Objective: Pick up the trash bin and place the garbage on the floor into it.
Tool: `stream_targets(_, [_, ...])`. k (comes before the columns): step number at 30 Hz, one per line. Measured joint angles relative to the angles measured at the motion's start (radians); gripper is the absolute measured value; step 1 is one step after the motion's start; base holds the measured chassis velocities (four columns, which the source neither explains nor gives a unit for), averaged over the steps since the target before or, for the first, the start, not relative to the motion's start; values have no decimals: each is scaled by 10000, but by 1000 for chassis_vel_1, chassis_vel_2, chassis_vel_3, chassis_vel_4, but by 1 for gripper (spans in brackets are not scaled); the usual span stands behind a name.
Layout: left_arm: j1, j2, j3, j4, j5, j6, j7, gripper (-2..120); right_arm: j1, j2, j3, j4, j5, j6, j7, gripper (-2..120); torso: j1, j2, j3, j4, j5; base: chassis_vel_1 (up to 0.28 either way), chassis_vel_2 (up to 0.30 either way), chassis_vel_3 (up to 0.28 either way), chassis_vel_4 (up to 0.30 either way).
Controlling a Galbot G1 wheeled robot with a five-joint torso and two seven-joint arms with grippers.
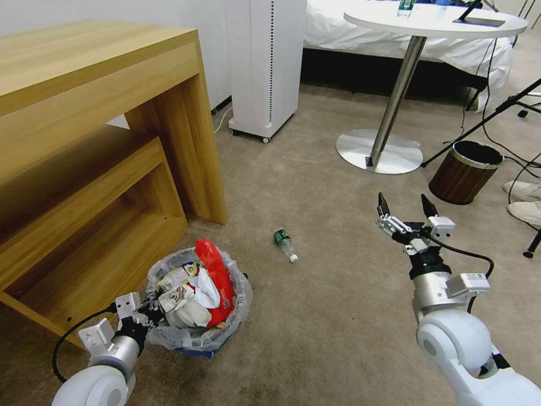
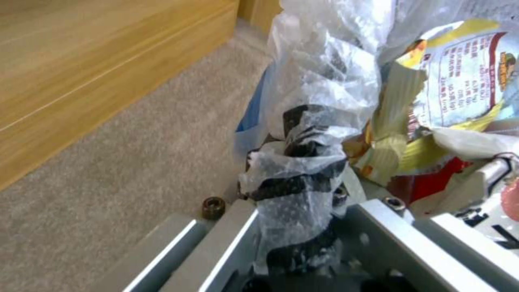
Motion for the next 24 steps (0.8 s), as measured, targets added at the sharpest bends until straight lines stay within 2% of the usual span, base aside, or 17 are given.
stream_targets(8, [422, 528, -169, -407, -94, 512, 4, 0, -10, -3, -60, 28, -5, 11, 17, 100, 1, 0, 0, 1, -2, -16, -19, -21, -17])
stream_targets(13, [722, 1210, -390, -715, -560, 929, -116, 0, -51, -12, -112, 58, -11, 67, -14, 100, 0, 0, 0, -1, -1, -65, -70, -73, -74])
stream_targets(18, [967, 1672, -545, -807, -790, 1015, -201, 0, -70, -11, -145, 59, -50, 110, -40, 100, 0, 0, 0, -4, -2, -83, -80, -83, -85])
stream_targets(24, [1101, 1823, -593, -811, -793, 1043, -199, 0, -66, 10, -160, 65, -69, 123, -47, 100, 0, 0, 0, -3, -1, -50, -38, -44, -42])
